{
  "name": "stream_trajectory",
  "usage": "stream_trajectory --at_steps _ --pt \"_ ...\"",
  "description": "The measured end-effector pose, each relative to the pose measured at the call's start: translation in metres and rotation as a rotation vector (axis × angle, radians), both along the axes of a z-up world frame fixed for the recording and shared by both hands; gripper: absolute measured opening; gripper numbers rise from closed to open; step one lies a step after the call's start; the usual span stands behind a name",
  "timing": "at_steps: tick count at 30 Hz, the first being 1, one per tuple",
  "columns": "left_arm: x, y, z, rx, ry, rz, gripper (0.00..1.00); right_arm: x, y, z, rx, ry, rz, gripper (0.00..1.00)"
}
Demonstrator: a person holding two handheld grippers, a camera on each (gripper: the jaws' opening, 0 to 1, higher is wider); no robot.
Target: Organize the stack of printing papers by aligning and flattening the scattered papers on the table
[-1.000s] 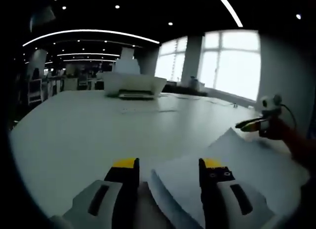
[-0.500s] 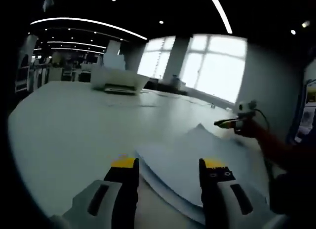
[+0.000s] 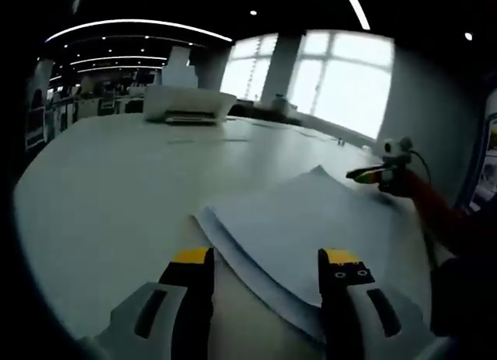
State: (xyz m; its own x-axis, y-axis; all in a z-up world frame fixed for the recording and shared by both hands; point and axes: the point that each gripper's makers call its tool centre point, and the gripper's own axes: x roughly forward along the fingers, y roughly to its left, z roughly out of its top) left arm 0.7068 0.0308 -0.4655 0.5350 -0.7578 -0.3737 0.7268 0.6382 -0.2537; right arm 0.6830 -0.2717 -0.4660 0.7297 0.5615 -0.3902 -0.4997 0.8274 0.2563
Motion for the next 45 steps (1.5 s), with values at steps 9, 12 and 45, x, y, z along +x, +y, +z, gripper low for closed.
stream_trajectory --at_steps 9,12,45 --pt "-0.001 0.001 0.0 0.043 -0.013 0.02 0.57 -0.004 0.012 -0.004 -0.025 0.007 0.03 0.26" --pt "-0.004 0.002 -0.004 0.052 0.003 0.019 0.57 -0.006 0.015 -0.002 -0.014 0.01 0.032 0.26" --pt "-0.01 -0.017 0.0 0.01 0.013 -0.013 0.57 -0.007 0.028 -0.007 -0.028 0.026 0.065 0.26"
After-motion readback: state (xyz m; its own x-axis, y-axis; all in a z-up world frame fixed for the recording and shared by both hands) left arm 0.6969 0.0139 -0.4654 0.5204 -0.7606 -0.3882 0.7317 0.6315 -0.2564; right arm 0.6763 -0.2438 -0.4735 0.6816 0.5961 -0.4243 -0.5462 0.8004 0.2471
